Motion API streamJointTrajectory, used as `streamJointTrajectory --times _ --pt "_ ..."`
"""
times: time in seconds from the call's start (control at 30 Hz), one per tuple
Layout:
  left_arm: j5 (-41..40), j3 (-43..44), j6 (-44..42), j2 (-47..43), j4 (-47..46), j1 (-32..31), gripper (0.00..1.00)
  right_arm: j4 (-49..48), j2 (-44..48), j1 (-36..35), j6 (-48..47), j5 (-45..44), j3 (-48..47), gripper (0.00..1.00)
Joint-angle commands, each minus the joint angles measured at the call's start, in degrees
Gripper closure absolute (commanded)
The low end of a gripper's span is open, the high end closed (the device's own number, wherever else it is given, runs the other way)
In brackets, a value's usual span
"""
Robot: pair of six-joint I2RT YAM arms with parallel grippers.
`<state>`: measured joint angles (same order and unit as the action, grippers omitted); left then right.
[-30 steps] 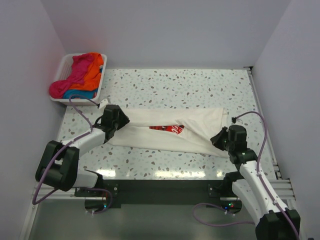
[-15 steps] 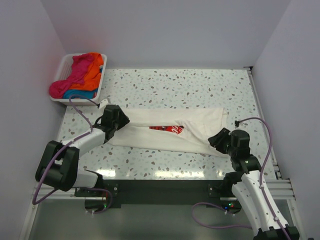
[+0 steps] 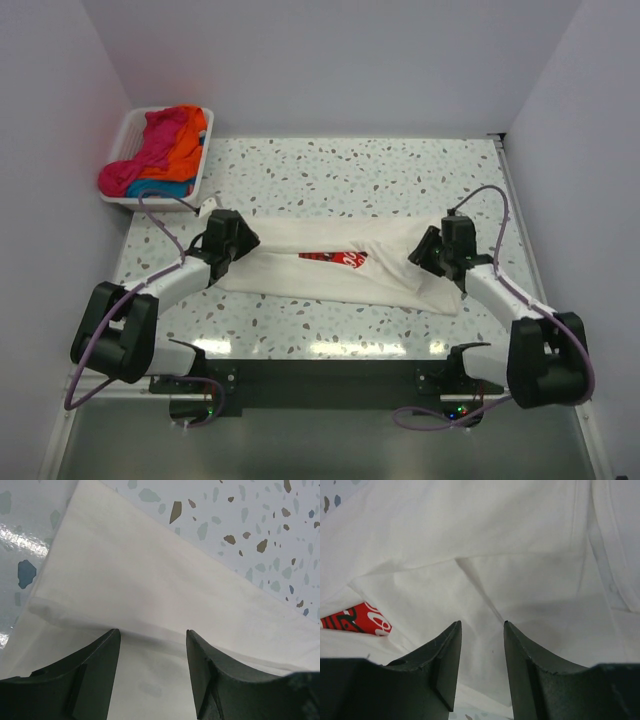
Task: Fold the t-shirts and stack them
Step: Fold the tshirt
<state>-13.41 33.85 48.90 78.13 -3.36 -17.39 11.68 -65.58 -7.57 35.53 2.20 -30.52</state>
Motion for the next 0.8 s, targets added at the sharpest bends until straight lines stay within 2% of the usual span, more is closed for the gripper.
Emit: streamJointTrajectory --times 0.0,0.23,0.47,0.7,0.73,0.77 --pt "0.6 0.3 0.1 -1.8 -1.7 -0.4 0.40 -9.1 -7.8 -1.0 -3.4 -2.0 -6.0 0.57" --pt "0.8 0.4 0.2 -1.7 -1.5 -0.4 0.40 -11.4 -17.0 -2.3 -4.2 -3.9 -11.6 0.58" --pt "0.8 0.7 0.1 -1.6 -1.2 -0.4 0.40 -11.4 -21.5 -4.3 -4.1 -4.2 -13.8 0.62" --pt "0.5 0.9 0.0 -1.4 -1.0 -0.4 0.40 -11.1 -18.6 -7.4 -2.8 -5.0 -12.4 0.85" --pt "0.5 0.9 0.1 -1.4 -1.0 -0.4 0.40 -10.8 -18.0 -7.7 -2.7 -5.1 -11.9 0.93" --pt "0.5 0.8 0.1 -1.4 -1.0 -0.4 0.40 -10.7 -17.3 -8.5 -2.3 -4.9 -11.6 0.96"
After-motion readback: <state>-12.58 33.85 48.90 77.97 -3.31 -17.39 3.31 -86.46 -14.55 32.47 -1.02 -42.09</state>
